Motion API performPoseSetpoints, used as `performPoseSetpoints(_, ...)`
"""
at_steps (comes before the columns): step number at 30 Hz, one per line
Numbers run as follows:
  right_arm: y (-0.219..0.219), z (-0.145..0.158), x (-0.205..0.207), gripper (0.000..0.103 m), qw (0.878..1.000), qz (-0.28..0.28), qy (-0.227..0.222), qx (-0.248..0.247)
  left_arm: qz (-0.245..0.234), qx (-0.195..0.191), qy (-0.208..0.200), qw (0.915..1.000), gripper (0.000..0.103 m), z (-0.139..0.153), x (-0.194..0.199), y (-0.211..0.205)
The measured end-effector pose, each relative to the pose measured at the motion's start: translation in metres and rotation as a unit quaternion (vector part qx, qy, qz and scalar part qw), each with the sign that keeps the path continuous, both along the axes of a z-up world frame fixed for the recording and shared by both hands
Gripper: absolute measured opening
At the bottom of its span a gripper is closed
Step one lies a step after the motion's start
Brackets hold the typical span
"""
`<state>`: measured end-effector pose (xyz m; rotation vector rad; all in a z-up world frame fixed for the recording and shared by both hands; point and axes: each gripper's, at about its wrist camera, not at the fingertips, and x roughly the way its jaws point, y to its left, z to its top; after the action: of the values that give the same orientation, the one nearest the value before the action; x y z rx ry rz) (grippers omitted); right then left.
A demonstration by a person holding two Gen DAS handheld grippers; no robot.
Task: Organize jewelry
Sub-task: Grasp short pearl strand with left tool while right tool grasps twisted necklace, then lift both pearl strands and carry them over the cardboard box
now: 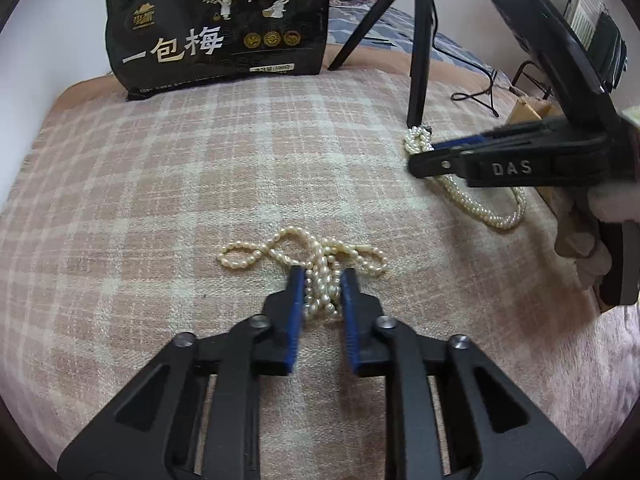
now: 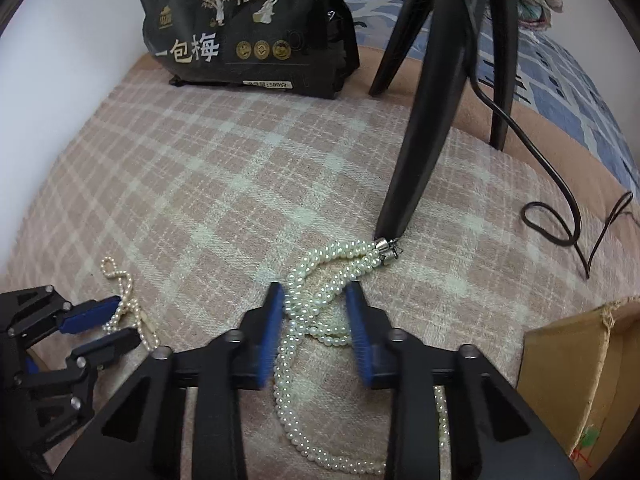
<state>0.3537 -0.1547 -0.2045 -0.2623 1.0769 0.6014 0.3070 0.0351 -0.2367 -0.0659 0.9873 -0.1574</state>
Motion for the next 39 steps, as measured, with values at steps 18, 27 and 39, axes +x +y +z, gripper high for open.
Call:
performPoseSetpoints(18, -0.024, 0.003, -0.068, 0.007, 0.998, 0.0, 0.01, 0.055, 0.012, -0.047, -0.003, 0.9988, 0.005, 0.017, -0.027, 0.003)
performPoseSetpoints(27, -0.063, 0.023, -0.111, 0.006, 0.991, -0.022, 0.013, 0.132, 0.029, -0.09, -0.019, 0.9953, 0.005, 0.034, -0.057, 0.007)
performPoseSetpoints(39, -0.09, 0.069, -0.153, 0.006, 0.977, -0.042, -0.022, 0.208, 0.015, -0.117, -0.052, 0.9916, 0.005, 0.067, -0.09, -0.003)
